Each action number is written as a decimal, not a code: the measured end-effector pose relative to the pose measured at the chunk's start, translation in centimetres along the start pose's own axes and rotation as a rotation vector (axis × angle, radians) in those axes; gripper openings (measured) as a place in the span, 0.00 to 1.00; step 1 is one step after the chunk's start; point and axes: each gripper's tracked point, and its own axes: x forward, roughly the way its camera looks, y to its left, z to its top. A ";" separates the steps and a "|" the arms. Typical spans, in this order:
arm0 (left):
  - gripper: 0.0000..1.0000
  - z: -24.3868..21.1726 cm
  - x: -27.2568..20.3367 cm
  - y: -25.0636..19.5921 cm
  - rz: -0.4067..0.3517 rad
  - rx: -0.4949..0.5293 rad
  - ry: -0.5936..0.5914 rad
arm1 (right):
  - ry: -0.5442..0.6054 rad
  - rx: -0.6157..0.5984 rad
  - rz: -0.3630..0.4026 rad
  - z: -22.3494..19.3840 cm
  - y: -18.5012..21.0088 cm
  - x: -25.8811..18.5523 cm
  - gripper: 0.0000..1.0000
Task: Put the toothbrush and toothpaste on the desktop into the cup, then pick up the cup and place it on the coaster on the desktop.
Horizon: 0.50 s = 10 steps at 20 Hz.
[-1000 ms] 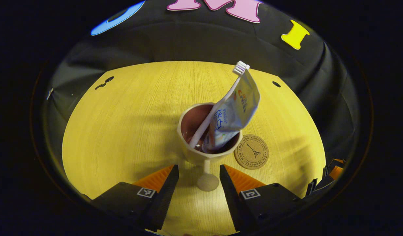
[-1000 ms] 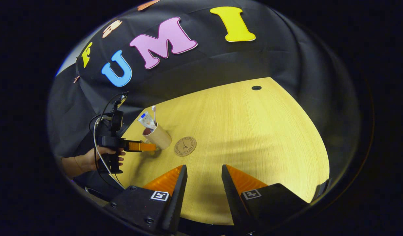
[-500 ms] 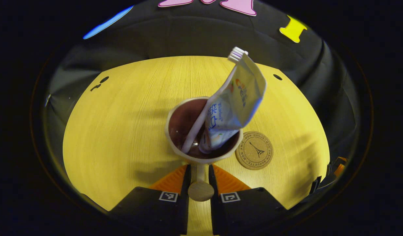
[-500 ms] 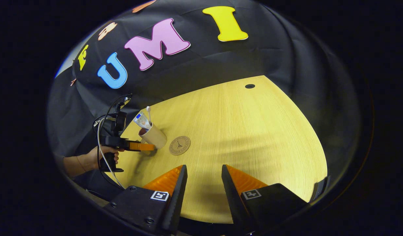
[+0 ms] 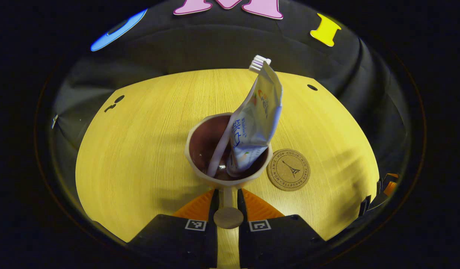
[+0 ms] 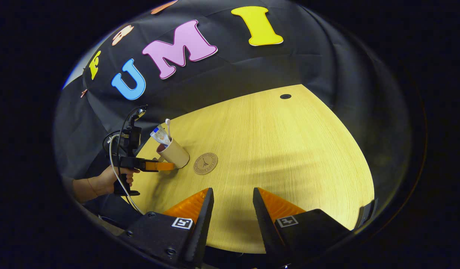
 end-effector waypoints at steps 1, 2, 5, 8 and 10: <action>0.22 0.4 -0.7 -0.1 -0.005 0.003 -0.008 | -0.002 0.003 -0.002 0.1 -0.1 0.0 0.65; 0.27 0.7 -1.2 -0.5 -0.014 0.009 -0.017 | -0.004 0.006 -0.002 0.1 -0.1 0.0 0.65; 0.27 1.8 -1.9 -2.5 -0.052 0.040 -0.036 | -0.008 0.011 -0.007 0.3 -0.3 0.0 0.66; 0.27 2.2 -2.1 -4.7 -0.082 0.093 -0.038 | -0.015 0.018 -0.013 0.4 -0.6 -0.4 0.66; 0.31 2.2 -2.0 -6.0 -0.100 0.128 -0.034 | -0.021 0.024 -0.019 0.5 -0.9 -0.5 0.66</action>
